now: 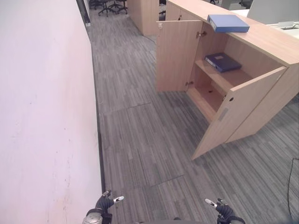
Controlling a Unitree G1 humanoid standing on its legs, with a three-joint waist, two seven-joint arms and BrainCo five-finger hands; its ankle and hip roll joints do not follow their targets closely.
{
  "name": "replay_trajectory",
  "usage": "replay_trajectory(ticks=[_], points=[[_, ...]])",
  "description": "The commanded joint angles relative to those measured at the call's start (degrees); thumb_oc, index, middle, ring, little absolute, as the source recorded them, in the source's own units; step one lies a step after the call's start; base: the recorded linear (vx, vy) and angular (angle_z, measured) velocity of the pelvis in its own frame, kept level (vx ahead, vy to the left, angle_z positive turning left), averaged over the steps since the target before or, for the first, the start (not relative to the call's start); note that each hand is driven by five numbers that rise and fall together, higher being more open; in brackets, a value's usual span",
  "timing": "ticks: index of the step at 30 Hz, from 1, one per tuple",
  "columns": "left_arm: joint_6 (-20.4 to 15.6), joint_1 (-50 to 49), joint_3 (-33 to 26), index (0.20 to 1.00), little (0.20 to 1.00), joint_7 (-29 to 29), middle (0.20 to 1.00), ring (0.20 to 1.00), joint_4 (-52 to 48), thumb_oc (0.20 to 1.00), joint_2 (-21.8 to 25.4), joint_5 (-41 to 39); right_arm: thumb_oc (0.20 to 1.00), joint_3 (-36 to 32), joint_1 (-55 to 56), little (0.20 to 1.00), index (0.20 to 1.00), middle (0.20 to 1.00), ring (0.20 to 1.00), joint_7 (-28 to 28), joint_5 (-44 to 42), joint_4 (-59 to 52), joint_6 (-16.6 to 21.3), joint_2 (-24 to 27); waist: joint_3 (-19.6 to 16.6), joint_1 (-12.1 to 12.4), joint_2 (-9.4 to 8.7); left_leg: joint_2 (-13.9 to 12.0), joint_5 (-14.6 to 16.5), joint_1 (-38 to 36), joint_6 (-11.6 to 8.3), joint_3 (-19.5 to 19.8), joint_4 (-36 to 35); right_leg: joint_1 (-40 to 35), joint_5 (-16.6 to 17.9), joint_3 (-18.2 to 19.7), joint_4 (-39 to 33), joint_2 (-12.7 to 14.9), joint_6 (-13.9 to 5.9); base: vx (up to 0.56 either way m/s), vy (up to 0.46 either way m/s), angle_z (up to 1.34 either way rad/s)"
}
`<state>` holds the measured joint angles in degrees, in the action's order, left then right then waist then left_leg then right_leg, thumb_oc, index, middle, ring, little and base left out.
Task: Put the empty folder in the office cabinet
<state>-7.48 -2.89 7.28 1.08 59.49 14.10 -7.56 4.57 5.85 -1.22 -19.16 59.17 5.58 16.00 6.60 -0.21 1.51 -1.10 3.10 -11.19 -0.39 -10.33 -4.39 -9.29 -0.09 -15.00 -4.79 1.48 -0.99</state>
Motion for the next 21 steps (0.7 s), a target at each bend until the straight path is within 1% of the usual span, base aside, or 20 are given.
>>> replay_trajectory(ticks=[1,10,21], points=[[-1.47,2.55,1.73,1.0,1.0,0.09,1.0,1.0,2.31,1.0,0.55,-0.36,1.0,0.42,-2.98,1.0,1.0,1.0,1.0,0.06,-1.62,2.94,0.58,1.32,0.15,-0.45,-1.58,-3.68,-1.44,1.39,-3.98,-1.82,-0.61,-1.42,-3.19,1.42,2.01,5.47,-6.77,0.04,-0.013,-0.01],[-1.34,2.58,1.65,1.0,1.0,0.06,1.0,1.0,2.3,1.0,0.37,-0.97,1.0,0.56,-3.01,1.0,1.0,1.0,1.0,0.2,-1.62,3.74,0.35,1.2,-0.08,-0.53,-1.63,-3.75,-1.04,0.79,-3.91,-2.25,-0.61,-1.72,-3.8,1.41,2.33,5.07,-6.62,0.04,-0.015,0.0],[-1.2,2.9,1.78,1.0,1.0,-0.02,1.0,1.0,1.94,1.0,0.8,-1.38,1.0,0.54,-3.04,1.0,1.0,1.0,1.0,0.44,-1.7,3.91,0.06,1.46,0.08,-1.1,-1.38,-4.27,-0.97,0.29,-4.07,-2.59,-0.61,-0.84,-5.35,1.85,4.7,4.28,-5.96,0.03,-0.028,0.0]])
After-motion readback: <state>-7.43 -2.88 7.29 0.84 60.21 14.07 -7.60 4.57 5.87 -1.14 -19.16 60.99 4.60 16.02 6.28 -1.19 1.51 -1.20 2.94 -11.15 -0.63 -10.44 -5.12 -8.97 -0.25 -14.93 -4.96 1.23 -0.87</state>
